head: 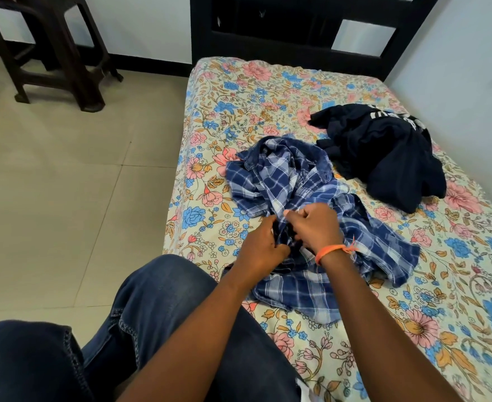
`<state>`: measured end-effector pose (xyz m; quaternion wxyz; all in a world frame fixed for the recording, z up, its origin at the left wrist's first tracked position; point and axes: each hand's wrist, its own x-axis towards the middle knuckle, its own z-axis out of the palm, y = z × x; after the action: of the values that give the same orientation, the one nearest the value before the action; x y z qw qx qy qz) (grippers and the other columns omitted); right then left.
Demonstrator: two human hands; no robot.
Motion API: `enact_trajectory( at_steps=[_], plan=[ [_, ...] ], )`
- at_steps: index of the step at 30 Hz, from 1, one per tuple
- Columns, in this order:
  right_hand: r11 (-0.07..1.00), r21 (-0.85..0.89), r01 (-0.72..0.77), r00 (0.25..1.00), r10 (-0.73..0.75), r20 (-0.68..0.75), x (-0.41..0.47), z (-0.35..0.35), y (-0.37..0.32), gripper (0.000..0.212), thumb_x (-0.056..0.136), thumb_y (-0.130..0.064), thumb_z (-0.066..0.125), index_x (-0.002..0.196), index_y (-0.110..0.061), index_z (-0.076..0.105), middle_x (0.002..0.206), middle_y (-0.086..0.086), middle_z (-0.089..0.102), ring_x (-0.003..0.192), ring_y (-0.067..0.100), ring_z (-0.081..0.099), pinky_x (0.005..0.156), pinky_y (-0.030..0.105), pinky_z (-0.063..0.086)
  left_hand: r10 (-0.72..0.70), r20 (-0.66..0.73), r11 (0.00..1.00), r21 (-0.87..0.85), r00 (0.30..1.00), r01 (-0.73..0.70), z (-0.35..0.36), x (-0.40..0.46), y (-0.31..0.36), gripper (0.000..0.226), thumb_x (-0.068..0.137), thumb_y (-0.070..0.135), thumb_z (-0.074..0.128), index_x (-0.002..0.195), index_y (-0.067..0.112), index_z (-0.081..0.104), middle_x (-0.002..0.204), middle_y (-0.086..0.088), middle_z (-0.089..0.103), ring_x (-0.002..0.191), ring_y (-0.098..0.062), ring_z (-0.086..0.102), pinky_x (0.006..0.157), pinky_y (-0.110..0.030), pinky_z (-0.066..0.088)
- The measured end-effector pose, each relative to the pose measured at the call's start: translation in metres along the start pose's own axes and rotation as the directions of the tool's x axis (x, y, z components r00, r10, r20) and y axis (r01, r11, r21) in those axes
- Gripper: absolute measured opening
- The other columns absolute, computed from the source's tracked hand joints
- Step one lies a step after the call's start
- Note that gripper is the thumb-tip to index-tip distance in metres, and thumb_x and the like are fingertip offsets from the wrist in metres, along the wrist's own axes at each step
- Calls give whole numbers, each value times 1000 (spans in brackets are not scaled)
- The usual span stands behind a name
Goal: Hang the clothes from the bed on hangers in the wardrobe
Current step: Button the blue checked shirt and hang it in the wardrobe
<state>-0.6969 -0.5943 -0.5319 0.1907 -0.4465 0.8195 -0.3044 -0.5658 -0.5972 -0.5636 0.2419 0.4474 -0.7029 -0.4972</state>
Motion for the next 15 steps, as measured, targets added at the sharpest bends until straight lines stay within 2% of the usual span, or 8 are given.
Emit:
enact_trajectory(
  at_steps=[2, 5, 7, 10, 12, 13, 15],
  plan=[
    [979, -171, 114, 984, -135, -114, 2, -3, 0, 41, 84, -35, 72, 61, -4, 58, 57, 11, 59, 53, 26, 57, 51, 37, 51, 7, 22, 1000, -1, 1000, -7, 0, 0, 1, 52, 84, 11, 64, 132, 14, 45, 64, 9, 50, 55, -7, 48, 51, -21, 37],
    [972, -93, 216, 952, -231, -202, 5, -4, -2, 14, 83, -19, 71, 75, -14, 62, 75, 0, 62, 66, 13, 59, 60, 29, 50, -31, 35, 999, -21, 999, 32, 2, 2, 0, 57, 82, 13, 65, 135, 15, 43, 66, 2, 53, 58, -14, 50, 56, -28, 42],
    [987, -39, 158, 979, -162, -123, 11, -3, 6, 8, 84, -14, 69, 82, -7, 65, 81, 7, 65, 72, 16, 60, 67, 29, 51, -45, 51, 998, -34, 998, 47, 2, 2, -1, 61, 82, 13, 65, 138, 15, 40, 69, -3, 52, 61, -15, 50, 58, -31, 43],
    [1000, -17, -25, 999, 25, 28, 12, -1, 21, 35, 91, -21, 66, 70, 7, 63, 73, 26, 66, 61, 23, 54, 61, 27, 44, -54, 77, 994, -89, 996, 61, 3, 1, 0, 64, 83, 11, 65, 141, 19, 38, 71, -2, 50, 61, -13, 49, 57, -30, 43],
    [992, 67, -103, 994, 100, 49, 9, 0, 24, 46, 94, -31, 64, 67, 5, 59, 67, 24, 61, 60, 26, 51, 61, 31, 45, -59, 84, 990, -120, 995, 69, 3, 2, -1, 62, 84, 11, 65, 139, 21, 38, 72, -1, 51, 60, -11, 48, 54, -27, 42],
    [981, 133, -141, 989, 134, 62, 8, 0, 23, 50, 94, -37, 63, 69, 7, 59, 69, 23, 62, 63, 29, 55, 65, 37, 49, -59, 87, 990, -125, 994, 70, 3, 3, -1, 59, 84, 12, 65, 135, 23, 38, 72, -1, 50, 60, -11, 48, 53, -26, 41],
    [956, 209, -204, 977, 184, 108, 10, 1, 20, 59, 91, -45, 65, 87, 14, 63, 90, 29, 69, 77, 37, 65, 82, 50, 56, -82, 92, 984, -151, 992, 95, 5, 5, -3, 51, 84, 13, 65, 122, 31, 35, 74, -1, 49, 62, -11, 48, 53, -25, 40]
  ],
)
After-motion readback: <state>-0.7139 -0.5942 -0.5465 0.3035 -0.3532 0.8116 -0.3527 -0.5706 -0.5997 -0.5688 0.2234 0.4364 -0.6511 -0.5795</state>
